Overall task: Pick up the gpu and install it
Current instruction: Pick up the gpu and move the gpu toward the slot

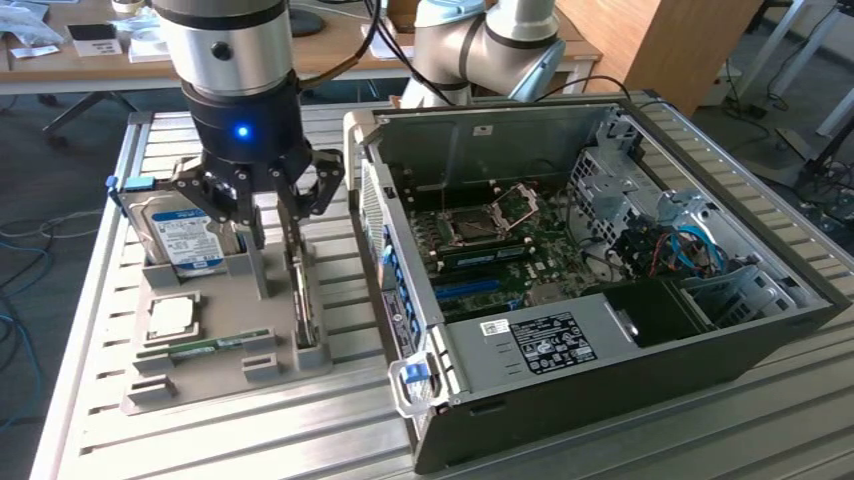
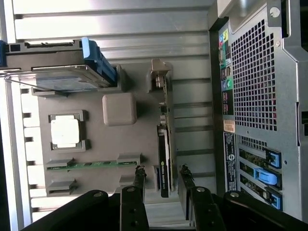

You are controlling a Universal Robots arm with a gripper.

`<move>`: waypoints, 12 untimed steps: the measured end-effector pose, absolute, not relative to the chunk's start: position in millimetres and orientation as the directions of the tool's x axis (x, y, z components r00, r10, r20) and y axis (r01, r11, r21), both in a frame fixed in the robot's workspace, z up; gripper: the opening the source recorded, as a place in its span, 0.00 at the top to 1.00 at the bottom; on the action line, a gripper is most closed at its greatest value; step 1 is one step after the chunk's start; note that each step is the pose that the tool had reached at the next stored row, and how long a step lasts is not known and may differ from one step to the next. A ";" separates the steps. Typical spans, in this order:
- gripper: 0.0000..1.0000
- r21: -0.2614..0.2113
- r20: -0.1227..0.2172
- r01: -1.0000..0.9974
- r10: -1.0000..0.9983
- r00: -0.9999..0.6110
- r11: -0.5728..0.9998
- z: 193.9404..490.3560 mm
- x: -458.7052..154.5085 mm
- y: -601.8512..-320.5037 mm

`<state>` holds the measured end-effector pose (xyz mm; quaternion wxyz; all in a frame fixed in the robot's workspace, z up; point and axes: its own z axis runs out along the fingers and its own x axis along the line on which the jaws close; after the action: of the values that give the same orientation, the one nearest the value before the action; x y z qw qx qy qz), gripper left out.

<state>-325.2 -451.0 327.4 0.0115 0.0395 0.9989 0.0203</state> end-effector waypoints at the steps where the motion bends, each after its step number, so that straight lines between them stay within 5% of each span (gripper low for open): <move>1: 0.58 0.042 -0.021 0.079 0.080 -0.997 0.996 322.2 -325.0 -450.9; 12: 0.58 0.042 -0.021 0.078 0.079 -0.997 0.996 316.2 -318.7 -451.0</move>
<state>-318.7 -451.0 316.2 0.0114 0.0395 0.9989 0.0203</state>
